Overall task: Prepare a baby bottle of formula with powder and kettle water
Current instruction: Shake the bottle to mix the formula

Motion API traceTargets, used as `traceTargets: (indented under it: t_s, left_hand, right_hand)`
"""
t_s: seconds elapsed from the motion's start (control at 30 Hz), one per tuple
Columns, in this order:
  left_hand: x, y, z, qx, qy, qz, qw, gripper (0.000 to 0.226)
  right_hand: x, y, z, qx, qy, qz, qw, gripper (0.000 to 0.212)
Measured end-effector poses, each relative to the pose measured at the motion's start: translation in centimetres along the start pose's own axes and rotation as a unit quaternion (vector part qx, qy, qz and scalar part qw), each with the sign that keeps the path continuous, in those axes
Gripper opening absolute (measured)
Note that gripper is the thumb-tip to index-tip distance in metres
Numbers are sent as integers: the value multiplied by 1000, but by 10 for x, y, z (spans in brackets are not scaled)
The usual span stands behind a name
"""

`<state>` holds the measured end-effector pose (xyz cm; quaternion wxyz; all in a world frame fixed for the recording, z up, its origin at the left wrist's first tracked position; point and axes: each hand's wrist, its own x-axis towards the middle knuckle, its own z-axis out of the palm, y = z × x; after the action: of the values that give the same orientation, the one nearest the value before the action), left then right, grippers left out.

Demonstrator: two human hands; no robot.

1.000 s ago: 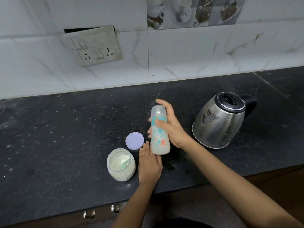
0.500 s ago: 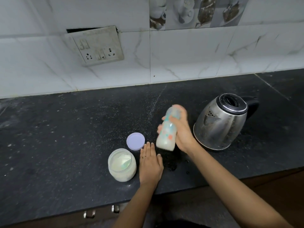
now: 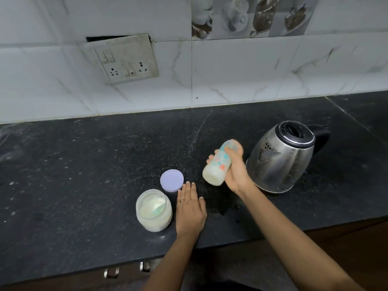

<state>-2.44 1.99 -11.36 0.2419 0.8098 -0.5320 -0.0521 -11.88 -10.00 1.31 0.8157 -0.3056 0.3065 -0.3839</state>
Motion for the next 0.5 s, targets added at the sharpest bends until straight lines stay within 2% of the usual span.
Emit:
traceTargets:
  t_s: [0.07, 0.13, 0.2, 0.23, 0.27, 0.33, 0.4, 0.43, 0.5]
  left_hand:
    - [-1, -1, 0, 0, 1, 6, 1000, 58]
    - [-1, -1, 0, -2, 1, 3, 1000, 60]
    - [0, 0, 0, -4, 1, -1, 1000, 61]
    - [-1, 0, -1, -4, 2, -2, 1000, 60]
    - [0, 0, -1, -3, 3, -1, 1000, 60]
    - [-1, 0, -1, -3, 2, 2, 1000, 60]
    - [-1, -1, 0, -3, 1, 1, 1000, 61]
    - [-1, -1, 0, -5, 0, -1, 1000, 60]
    - [0, 0, 0, -7, 0, -6, 1000, 60]
  right_hand:
    - [-6, 10, -5, -100, -68, 64, 991, 45]
    - [-8, 10, -2, -105, -97, 46, 989, 45]
    - [0, 7, 1, 15, -17, 46, 999, 33]
    - [2, 5, 0, 33, 10, 38, 999, 28]
    - [2, 2, -2, 26, -4, 55, 998, 28]
    - [-3, -2, -6, -97, -118, 116, 981, 39]
    - [-5, -5, -10, -131, -153, 100, 975, 53]
    - [-1, -7, -7, -110, -120, 97, 982, 56]
    - [3, -3, -17, -15, -2, 73, 997, 52]
